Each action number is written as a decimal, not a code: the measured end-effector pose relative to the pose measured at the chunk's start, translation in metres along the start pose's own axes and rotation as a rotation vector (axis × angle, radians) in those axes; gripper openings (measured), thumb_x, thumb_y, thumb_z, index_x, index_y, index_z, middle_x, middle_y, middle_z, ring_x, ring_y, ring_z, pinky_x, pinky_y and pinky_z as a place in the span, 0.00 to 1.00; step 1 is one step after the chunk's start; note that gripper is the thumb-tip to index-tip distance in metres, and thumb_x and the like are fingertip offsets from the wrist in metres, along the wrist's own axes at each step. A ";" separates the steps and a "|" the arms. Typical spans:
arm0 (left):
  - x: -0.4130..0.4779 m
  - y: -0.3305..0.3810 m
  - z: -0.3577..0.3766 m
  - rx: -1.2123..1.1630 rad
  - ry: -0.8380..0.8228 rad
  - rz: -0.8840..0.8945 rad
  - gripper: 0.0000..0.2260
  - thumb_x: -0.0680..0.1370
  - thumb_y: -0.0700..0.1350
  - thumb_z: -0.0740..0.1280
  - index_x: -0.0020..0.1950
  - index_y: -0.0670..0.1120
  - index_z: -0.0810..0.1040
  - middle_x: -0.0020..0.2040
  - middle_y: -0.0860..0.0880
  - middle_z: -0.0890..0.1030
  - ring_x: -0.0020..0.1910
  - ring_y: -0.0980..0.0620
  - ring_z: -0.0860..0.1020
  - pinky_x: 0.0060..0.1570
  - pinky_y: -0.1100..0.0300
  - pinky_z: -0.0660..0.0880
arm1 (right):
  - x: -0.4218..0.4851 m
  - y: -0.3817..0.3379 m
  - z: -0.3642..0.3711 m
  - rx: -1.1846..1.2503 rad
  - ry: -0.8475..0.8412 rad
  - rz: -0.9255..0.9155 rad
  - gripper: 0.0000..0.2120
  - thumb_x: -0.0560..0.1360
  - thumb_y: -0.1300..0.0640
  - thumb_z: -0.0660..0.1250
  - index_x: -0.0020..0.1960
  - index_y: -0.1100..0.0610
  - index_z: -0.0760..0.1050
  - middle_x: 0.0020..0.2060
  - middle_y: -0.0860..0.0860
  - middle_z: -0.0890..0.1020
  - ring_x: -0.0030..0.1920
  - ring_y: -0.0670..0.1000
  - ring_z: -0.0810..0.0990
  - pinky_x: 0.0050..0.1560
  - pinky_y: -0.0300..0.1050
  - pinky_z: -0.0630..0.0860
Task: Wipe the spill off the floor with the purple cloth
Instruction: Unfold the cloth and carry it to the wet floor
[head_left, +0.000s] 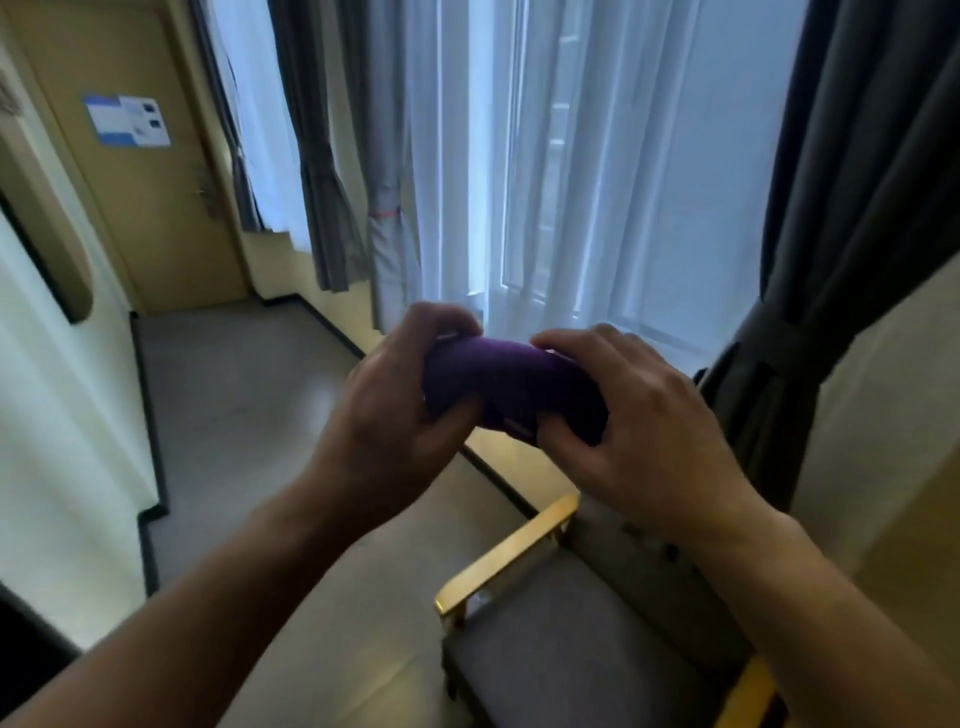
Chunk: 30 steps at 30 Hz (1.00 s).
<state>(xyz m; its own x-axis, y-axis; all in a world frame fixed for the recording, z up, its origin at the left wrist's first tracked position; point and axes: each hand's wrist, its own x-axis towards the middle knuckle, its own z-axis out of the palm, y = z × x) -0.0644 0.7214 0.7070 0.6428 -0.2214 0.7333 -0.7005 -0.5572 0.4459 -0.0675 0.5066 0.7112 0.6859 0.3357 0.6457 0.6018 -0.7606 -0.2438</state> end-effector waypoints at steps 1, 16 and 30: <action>0.001 -0.006 -0.014 0.007 0.013 0.004 0.20 0.74 0.39 0.74 0.63 0.48 0.71 0.54 0.53 0.77 0.49 0.58 0.79 0.42 0.62 0.79 | 0.010 -0.012 0.007 -0.007 -0.027 -0.026 0.29 0.73 0.39 0.66 0.72 0.45 0.66 0.58 0.43 0.77 0.52 0.44 0.77 0.50 0.47 0.80; 0.071 -0.196 -0.080 0.010 0.034 -0.074 0.28 0.71 0.50 0.75 0.68 0.55 0.67 0.62 0.56 0.76 0.64 0.58 0.75 0.61 0.68 0.73 | 0.170 -0.028 0.173 0.224 0.172 0.054 0.21 0.75 0.48 0.73 0.65 0.52 0.73 0.47 0.44 0.82 0.42 0.45 0.81 0.41 0.31 0.75; 0.204 -0.395 -0.066 -0.237 -0.053 0.009 0.19 0.75 0.49 0.73 0.63 0.46 0.72 0.54 0.52 0.79 0.51 0.53 0.80 0.46 0.60 0.80 | 0.332 0.035 0.298 0.192 0.198 0.218 0.17 0.71 0.43 0.73 0.55 0.47 0.72 0.37 0.40 0.79 0.35 0.43 0.80 0.37 0.41 0.81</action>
<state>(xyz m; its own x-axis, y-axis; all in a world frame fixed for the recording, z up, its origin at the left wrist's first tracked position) 0.3229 0.9487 0.7147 0.6471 -0.2704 0.7129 -0.7555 -0.3528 0.5520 0.3029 0.7572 0.7019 0.7250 0.0484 0.6870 0.5291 -0.6778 -0.5106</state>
